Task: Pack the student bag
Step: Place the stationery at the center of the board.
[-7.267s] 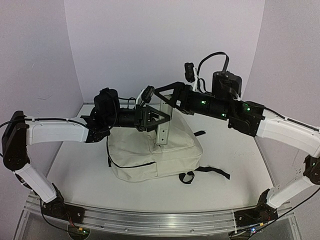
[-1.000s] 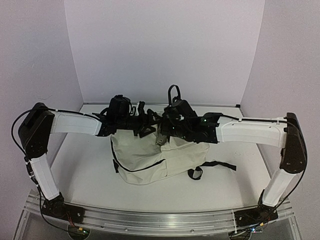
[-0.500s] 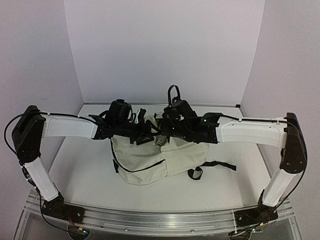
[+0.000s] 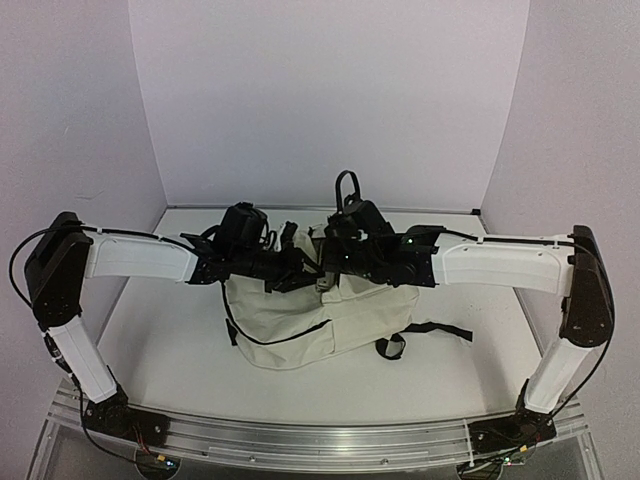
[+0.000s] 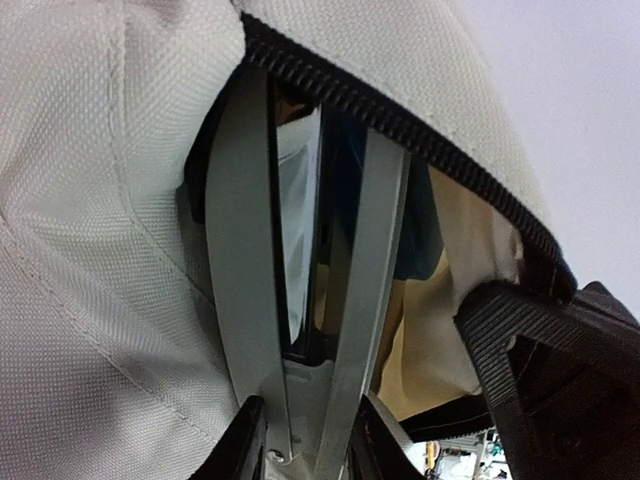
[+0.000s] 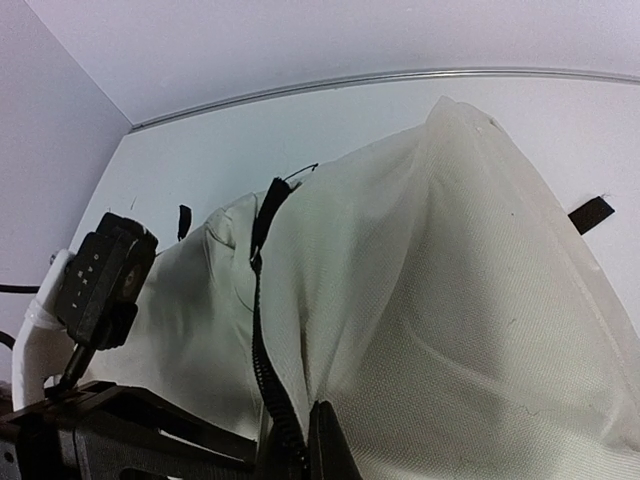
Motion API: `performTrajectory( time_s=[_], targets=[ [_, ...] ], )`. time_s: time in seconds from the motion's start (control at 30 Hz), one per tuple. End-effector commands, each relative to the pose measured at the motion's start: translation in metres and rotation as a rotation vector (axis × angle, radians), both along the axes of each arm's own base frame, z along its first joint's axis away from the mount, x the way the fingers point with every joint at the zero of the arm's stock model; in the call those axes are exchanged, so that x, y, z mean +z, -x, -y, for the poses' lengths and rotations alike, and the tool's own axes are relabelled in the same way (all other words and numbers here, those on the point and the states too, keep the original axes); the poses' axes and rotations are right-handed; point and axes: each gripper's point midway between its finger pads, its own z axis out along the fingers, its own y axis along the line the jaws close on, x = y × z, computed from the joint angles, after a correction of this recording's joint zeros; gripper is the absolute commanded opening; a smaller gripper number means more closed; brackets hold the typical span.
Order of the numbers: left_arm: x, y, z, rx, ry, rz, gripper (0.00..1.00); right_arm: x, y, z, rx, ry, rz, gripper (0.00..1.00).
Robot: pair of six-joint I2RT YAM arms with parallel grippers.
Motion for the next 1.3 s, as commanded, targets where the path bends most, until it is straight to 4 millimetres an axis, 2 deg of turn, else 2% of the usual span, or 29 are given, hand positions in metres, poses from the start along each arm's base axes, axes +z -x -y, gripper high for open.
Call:
performTrajectory(
  time_s=[0.0, 0.2, 0.37, 0.5, 0.7, 0.87, 1.13, 1.27],
  targets=[
    [0.033, -0.009, 0.014, 0.007, 0.113, 0.088, 0.23, 0.042, 0.011, -0.019, 0.062, -0.129, 0.047, 0.00],
    [0.047, -0.023, 0.028, 0.011, 0.157, 0.128, 0.20, 0.036, 0.015, -0.018, 0.065, -0.138, 0.025, 0.00],
    [0.036, -0.024, 0.041, -0.023, 0.199, 0.084, 0.19, 0.034, 0.015, -0.015, 0.057, -0.136, 0.024, 0.00],
    [0.034, -0.024, 0.037, -0.015, 0.164, 0.102, 0.21, 0.037, 0.014, -0.011, 0.046, -0.131, 0.038, 0.00],
    [0.038, -0.021, 0.011, 0.034, 0.044, 0.161, 0.45, 0.042, 0.014, -0.010, 0.040, -0.128, 0.052, 0.00],
    [0.028, -0.008, 0.000, 0.028, 0.006, 0.119, 0.59, 0.040, 0.014, -0.009, 0.041, -0.124, 0.050, 0.00],
    [0.010, 0.011, -0.009, 0.025, -0.051, 0.079, 0.68, 0.039, 0.013, -0.011, 0.042, -0.126, 0.046, 0.00],
    [0.012, 0.014, -0.016, 0.032, -0.101, 0.120, 0.73, 0.037, 0.013, -0.012, 0.043, -0.123, 0.043, 0.00]
  ],
)
